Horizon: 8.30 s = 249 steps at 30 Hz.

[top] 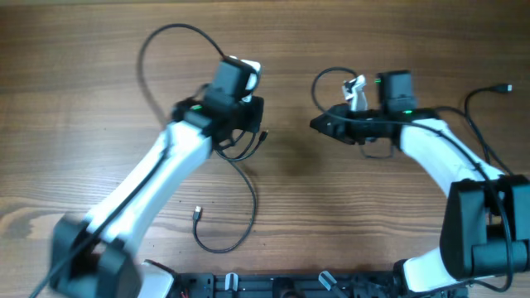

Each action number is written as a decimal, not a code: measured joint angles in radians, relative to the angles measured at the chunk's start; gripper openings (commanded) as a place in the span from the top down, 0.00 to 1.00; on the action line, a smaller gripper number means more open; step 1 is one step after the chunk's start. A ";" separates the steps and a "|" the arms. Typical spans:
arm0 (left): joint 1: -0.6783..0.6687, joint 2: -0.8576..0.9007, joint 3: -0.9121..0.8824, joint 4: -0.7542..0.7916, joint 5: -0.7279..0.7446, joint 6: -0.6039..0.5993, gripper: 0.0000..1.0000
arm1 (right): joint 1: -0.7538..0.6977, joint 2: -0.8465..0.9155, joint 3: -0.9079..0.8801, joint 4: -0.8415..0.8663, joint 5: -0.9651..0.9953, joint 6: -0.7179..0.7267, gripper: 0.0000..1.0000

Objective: Untangle cables

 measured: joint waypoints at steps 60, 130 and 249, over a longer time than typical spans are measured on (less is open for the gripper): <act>0.426 0.156 -0.038 -0.161 1.350 0.420 0.96 | 0.343 -0.005 -0.012 0.769 -0.198 0.657 0.89; 0.129 0.168 -0.045 -0.136 0.410 -0.206 0.86 | 0.301 0.038 -0.007 -0.021 0.951 0.573 0.96; -0.065 0.176 -0.052 0.190 -0.218 -0.384 0.87 | 0.179 0.037 0.129 -0.847 0.908 0.418 0.95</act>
